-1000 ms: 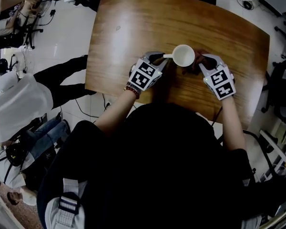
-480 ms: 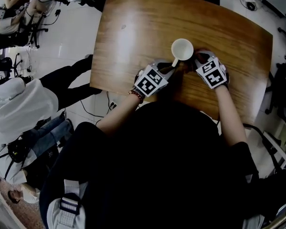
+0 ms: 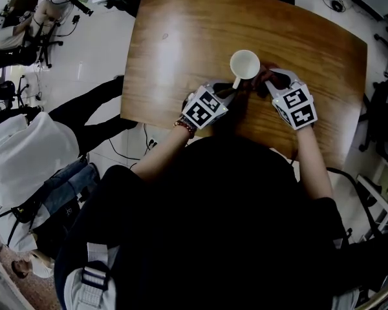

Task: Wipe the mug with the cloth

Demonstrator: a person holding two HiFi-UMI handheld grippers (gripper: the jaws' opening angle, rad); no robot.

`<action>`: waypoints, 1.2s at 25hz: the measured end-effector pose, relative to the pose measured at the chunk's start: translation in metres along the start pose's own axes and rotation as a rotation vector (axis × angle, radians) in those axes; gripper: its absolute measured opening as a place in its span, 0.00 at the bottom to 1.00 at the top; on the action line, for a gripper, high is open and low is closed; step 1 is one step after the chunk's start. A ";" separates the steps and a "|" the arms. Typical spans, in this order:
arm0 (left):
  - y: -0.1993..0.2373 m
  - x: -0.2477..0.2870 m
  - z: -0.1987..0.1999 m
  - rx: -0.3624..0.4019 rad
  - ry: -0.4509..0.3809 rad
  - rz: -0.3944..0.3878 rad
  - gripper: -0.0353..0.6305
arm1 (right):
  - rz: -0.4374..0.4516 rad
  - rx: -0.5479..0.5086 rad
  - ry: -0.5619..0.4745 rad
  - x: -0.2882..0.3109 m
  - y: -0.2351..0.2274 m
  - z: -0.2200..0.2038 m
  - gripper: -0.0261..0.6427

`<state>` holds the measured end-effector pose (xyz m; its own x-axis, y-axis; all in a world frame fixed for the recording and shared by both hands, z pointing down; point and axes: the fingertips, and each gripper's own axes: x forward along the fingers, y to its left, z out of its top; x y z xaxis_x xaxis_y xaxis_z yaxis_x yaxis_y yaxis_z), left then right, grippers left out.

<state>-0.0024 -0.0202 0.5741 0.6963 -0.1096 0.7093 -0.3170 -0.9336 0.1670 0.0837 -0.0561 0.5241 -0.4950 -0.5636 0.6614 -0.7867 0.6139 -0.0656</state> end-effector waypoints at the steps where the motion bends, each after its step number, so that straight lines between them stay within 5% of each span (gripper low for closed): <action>1: 0.000 0.000 0.000 0.007 0.002 0.001 0.15 | 0.004 -0.002 0.001 0.000 0.003 -0.001 0.12; 15: -0.006 0.005 0.003 0.016 0.016 -0.032 0.15 | -0.006 0.049 0.162 0.049 -0.006 -0.046 0.12; 25: -0.016 0.017 0.014 0.041 0.014 -0.074 0.14 | 0.000 0.091 0.021 0.008 0.010 -0.012 0.12; 30: -0.022 0.021 0.018 0.045 0.013 -0.090 0.14 | 0.004 0.078 0.046 0.016 0.015 -0.020 0.12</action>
<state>0.0307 -0.0084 0.5734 0.7120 -0.0205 0.7019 -0.2244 -0.9538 0.1998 0.0717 -0.0447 0.5485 -0.4818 -0.5342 0.6946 -0.8121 0.5700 -0.1249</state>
